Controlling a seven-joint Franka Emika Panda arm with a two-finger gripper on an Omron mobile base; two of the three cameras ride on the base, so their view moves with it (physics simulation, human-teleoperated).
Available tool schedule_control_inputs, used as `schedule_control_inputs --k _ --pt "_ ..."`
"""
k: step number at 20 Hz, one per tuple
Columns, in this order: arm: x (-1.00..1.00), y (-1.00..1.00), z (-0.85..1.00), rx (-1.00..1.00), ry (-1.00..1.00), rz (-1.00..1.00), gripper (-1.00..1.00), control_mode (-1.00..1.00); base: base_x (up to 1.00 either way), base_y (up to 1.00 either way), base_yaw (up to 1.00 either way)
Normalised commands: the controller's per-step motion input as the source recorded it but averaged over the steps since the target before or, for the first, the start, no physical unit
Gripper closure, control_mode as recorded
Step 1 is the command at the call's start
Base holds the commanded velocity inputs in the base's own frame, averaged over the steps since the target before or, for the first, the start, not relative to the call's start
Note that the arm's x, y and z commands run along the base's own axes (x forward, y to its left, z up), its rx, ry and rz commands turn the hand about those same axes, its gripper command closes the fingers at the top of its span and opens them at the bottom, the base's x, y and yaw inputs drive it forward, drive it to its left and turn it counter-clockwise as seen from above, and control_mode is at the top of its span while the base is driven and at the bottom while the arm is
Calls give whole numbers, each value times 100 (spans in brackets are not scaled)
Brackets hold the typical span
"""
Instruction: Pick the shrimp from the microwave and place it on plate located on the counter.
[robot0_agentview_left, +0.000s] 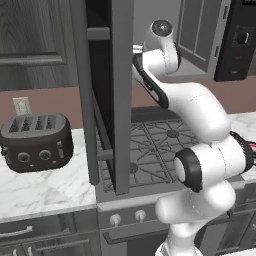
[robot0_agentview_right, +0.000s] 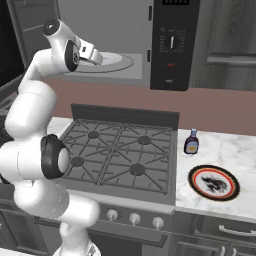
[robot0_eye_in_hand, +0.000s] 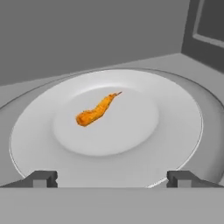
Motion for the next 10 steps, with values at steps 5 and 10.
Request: schedule_control_inputs --k 5,10 --pt "59 0 -19 -2 7 0 -100 -100 0 0 0" --pt "46 0 -3 -1 7 0 -100 -100 0 0 0"
